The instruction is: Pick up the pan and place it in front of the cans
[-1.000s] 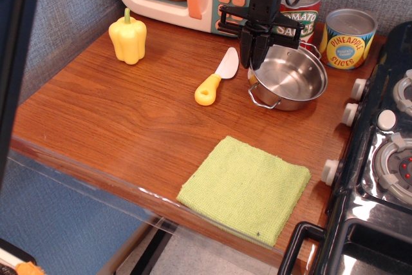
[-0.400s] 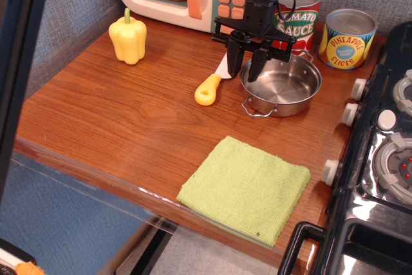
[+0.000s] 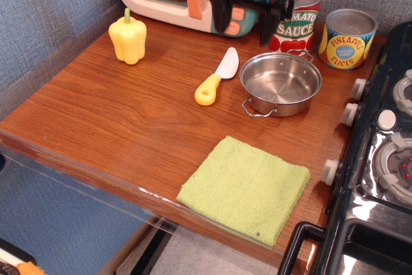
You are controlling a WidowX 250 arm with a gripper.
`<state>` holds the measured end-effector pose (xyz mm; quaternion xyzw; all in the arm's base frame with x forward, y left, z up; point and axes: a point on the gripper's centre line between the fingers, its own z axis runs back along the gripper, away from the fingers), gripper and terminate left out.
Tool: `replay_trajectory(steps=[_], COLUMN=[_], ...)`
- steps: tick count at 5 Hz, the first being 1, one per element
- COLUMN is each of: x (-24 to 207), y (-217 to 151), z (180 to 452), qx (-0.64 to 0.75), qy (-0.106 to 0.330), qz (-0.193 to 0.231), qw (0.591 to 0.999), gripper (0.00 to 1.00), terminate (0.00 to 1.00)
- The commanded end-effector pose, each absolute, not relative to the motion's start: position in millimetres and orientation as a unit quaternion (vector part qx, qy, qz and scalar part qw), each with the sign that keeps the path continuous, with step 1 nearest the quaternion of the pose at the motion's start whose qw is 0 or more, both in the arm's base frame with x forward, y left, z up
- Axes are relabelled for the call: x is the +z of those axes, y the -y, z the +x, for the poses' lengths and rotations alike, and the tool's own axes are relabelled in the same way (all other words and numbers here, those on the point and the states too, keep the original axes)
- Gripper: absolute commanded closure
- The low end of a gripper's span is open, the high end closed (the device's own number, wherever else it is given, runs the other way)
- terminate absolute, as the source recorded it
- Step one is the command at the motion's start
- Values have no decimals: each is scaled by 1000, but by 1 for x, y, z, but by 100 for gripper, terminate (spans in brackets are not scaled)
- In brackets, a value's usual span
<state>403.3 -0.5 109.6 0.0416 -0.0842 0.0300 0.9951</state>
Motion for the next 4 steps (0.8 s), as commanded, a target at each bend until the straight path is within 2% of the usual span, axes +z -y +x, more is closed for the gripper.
replay_trajectory(steps=[1,3,4], x=[134,132,132], y=[-20,-20,-20], z=[360,350,350], qx=[48,33,33], qy=[104,99,99], qz=[39,38,38], qw=[993,994,994], gripper=[0,0,0], terminate=[0,0,100])
